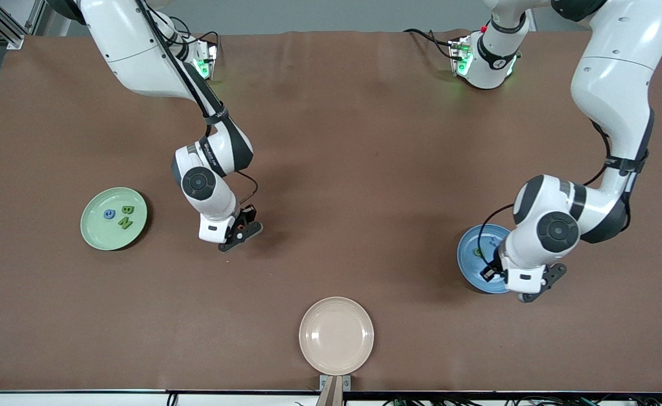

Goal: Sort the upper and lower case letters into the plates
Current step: 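Drop the m on the blue plate while the right gripper drops Q on green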

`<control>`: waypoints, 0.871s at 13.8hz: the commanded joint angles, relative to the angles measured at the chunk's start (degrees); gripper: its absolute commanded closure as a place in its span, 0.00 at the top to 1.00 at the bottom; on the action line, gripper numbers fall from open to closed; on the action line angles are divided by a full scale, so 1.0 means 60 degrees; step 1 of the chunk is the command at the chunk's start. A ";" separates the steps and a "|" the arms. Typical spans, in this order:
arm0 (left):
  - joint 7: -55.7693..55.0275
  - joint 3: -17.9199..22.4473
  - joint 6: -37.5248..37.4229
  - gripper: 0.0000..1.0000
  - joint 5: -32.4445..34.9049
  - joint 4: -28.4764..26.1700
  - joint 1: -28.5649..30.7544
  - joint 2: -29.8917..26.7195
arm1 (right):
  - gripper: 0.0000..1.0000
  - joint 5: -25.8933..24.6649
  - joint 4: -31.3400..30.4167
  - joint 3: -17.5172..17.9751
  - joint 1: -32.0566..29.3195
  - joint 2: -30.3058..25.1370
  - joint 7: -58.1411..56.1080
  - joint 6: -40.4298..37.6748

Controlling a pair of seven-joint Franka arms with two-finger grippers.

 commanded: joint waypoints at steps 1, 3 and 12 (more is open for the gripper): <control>-0.0133 -0.0099 -0.0059 0.93 0.0008 -0.0105 0.0173 -0.0069 | 0.16 0.0030 0.0066 -0.0034 0.0013 0.0093 -0.0092 -0.0022; -0.0090 -0.0100 -0.0059 1.00 0.0022 -0.0032 0.0290 -0.0157 | 0.12 0.0030 0.0095 -0.0034 -0.0016 0.0064 -0.0150 -0.0037; 0.1589 -0.0115 -0.1846 1.00 -0.0036 0.1492 0.0422 -0.1429 | 0.10 0.0016 -0.0066 -0.0107 -0.2063 -0.3391 -0.2488 -0.5130</control>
